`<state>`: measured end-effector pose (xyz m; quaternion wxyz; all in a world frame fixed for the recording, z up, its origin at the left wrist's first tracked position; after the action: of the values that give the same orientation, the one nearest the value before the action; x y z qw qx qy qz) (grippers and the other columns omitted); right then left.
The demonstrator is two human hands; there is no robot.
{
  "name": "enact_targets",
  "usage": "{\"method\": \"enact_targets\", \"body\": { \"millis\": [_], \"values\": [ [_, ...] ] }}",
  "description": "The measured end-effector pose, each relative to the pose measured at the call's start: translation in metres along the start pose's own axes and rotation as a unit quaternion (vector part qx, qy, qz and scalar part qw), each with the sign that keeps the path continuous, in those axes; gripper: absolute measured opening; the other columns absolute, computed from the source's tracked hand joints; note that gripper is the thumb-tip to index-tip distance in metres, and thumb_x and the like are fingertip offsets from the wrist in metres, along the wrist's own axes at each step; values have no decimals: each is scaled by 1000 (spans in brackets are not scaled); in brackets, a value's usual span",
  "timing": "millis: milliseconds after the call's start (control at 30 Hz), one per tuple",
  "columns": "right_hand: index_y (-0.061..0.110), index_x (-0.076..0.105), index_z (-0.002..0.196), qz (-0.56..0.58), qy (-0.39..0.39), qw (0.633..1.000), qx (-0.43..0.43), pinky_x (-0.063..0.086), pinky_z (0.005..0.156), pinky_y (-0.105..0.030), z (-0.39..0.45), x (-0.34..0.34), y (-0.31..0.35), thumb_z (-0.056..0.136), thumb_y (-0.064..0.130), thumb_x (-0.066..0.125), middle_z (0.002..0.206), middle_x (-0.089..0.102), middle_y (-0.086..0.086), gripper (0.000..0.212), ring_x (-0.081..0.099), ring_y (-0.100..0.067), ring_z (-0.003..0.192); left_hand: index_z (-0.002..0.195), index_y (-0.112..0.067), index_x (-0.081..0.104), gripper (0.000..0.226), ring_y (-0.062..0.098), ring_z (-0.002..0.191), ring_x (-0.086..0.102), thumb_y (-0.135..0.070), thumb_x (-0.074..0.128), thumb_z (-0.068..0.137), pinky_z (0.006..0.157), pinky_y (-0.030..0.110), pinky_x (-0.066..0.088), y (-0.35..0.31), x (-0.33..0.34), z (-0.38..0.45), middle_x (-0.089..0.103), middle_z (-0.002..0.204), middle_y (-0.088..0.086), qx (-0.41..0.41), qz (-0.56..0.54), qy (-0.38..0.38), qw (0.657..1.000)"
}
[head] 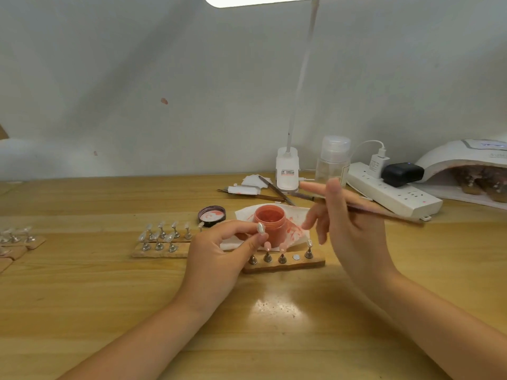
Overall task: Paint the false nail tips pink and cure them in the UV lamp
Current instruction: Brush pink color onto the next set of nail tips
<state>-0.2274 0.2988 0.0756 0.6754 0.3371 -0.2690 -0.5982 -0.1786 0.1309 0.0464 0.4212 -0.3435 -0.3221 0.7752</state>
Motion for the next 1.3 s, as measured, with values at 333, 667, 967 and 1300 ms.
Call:
{"method": "enact_targets", "body": {
  "millis": [333,667,967,1300],
  "values": [
    [19,61,62,-171,61,982,47,37,48,-8,48,20,-20,90,34,55,41,49,10,32,48,2,42,73,-32,69,8,-3,72,62,-29,68,65,69,5,42,0,1,2,70,72,-15,-4,-22,2,1000],
    [18,49,61,-357,163,920,-8,36,52,-24,52,61,-29,82,42,64,54,48,5,35,46,-9,53,72,-35,68,20,-2,69,60,-15,72,73,66,8,43,0,3,2,69,76,-13,3,11,22,1000],
    [15,50,62,-204,62,975,63,41,44,-7,68,23,-25,84,29,66,46,55,6,30,54,1,40,73,-36,67,16,-4,69,60,-21,71,71,64,8,42,2,4,2,69,78,-17,-14,6,24,1000],
    [10,52,66,-138,23,976,166,41,38,-9,58,-6,-56,85,27,64,44,56,5,28,52,0,36,77,-39,66,22,-3,67,59,-17,71,75,60,12,45,8,4,1,68,72,-20,-39,15,29,999]
  ]
}}
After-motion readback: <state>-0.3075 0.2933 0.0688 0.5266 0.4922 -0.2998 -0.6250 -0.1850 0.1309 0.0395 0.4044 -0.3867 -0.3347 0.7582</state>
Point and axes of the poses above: each hand's wrist, its own z-axis towards the middle knuckle, its own x-axis out of the palm, y = z × x, the point moved 10 cm from there along z, towards the middle knuckle
